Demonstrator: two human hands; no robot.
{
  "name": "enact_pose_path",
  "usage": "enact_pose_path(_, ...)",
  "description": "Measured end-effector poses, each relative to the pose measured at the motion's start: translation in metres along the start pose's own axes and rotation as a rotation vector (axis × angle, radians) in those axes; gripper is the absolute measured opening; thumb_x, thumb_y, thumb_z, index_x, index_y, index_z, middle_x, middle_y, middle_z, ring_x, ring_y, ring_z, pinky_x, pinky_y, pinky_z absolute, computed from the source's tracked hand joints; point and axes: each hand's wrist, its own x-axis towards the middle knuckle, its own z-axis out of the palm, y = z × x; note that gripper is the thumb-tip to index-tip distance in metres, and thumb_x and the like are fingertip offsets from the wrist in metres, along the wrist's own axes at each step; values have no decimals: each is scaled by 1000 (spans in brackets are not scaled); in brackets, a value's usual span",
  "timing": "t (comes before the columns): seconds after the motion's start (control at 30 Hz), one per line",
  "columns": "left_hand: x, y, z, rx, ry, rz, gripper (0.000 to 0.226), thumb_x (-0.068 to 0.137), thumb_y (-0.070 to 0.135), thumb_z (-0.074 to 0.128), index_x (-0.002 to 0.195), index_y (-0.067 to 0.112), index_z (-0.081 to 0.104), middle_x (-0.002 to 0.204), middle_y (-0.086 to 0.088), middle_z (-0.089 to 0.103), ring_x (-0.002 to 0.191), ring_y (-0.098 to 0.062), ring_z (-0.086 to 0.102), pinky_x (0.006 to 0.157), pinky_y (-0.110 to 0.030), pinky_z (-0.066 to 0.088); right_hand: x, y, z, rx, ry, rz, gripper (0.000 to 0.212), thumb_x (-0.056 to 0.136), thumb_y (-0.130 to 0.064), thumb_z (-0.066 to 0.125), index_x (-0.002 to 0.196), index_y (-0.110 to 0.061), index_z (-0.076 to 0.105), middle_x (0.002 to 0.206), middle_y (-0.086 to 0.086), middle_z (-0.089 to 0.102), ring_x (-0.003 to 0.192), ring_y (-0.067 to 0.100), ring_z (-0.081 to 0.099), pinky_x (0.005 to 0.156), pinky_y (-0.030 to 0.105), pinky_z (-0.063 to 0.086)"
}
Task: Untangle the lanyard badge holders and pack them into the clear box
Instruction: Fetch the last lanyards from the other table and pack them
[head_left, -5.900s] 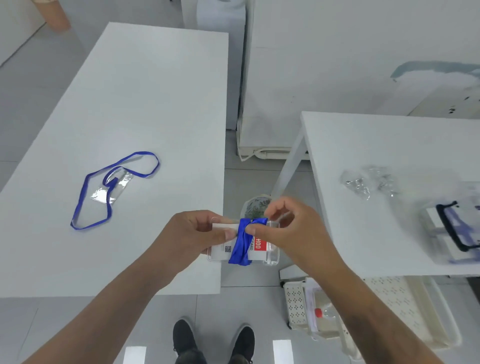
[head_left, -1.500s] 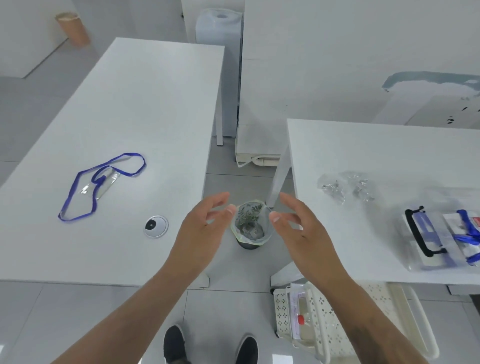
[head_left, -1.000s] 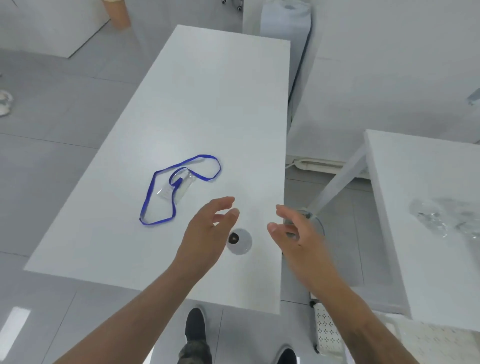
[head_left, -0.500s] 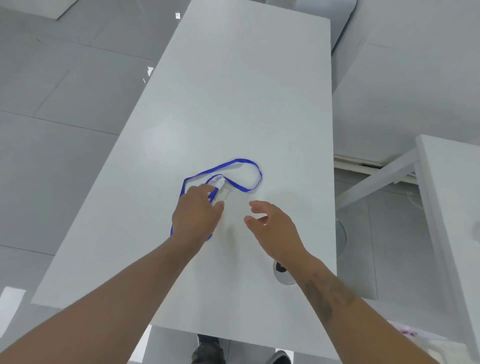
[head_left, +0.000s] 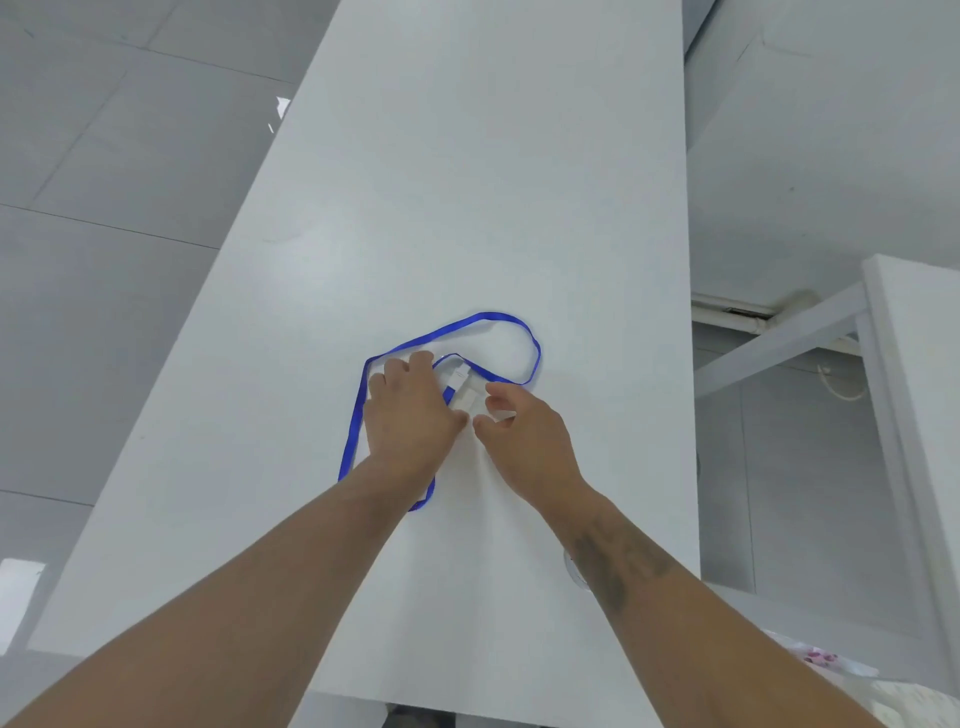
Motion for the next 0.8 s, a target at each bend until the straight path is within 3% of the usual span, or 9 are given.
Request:
enact_pose_path(0.2, 7, 0, 4, -137, -72, -115, 61, 69, 32, 79, 124, 18, 53, 119, -5, 56, 106, -23, 55, 85, -35, 53, 3, -2, 3, 21, 26, 34, 45, 88, -25, 60, 133, -25, 54, 127, -8, 62, 110, 10, 61, 93, 23, 44)
enact_pose_path(0.33, 11, -2, -4, -237, -182, -136, 48, 72, 30, 79, 114, 18, 58, 112, -2, 60, 85, -16, 61, 69, -27, 52, 3, 2, 4, 13, 27, 27, 48, 87, -23, 62, 134, -25, 52, 127, -7, 59, 109, 12, 60, 94, 26, 46)
enact_pose_path(0.47, 4, -2, -18, -530, -277, -204, 29, 76, 21, 80, 99, 14, 63, 92, -3, 67, 80, -19, 65, 73, -34, 60, 3, 6, -2, 65, 53, 32, 51, 85, -27, 66, 133, -26, 50, 119, -6, 59, 99, 13, 63, 91, 30, 49)
enact_pose_path(0.53, -2, 1, -27, -705, -336, -256, 25, 79, 16, 79, 98, 11, 63, 89, -6, 68, 74, -17, 66, 67, -30, 61, 2, 8, -8, 119, 46, 61, 50, 83, -31, 69, 129, -27, 51, 111, -9, 62, 97, 13, 64, 90, 33, 51)
enact_pose_path(0.63, -11, 6, -39, -920, -402, -329, 25, 80, 15, 80, 99, 10, 65, 92, -8, 73, 75, -20, 73, 70, -33, 62, -4, 9, -26, 356, -40, 134, 35, 85, -27, 71, 118, -22, 60, 96, -2, 73, 87, 15, 69, 81, 33, 56)
enact_pose_path(0.7, -16, 7, -44, -911, -438, -311, 26, 79, 18, 80, 101, 13, 67, 93, -6, 74, 76, -18, 74, 73, -32, 62, -12, 10, -42, 404, -69, 83, 17, 89, -20, 67, 106, -22, 66, 88, 1, 74, 79, 17, 68, 73, 30, 55)
enact_pose_path(0.8, -23, 9, -47, -780, -466, -241, 25, 81, 17, 77, 105, 17, 67, 95, -5, 74, 79, -17, 73, 75, -30, 61, -21, 15, -70, 173, 9, -69, 13, 89, -24, 62, 98, -33, 68, 89, -5, 70, 81, 13, 63, 74, 29, 50)
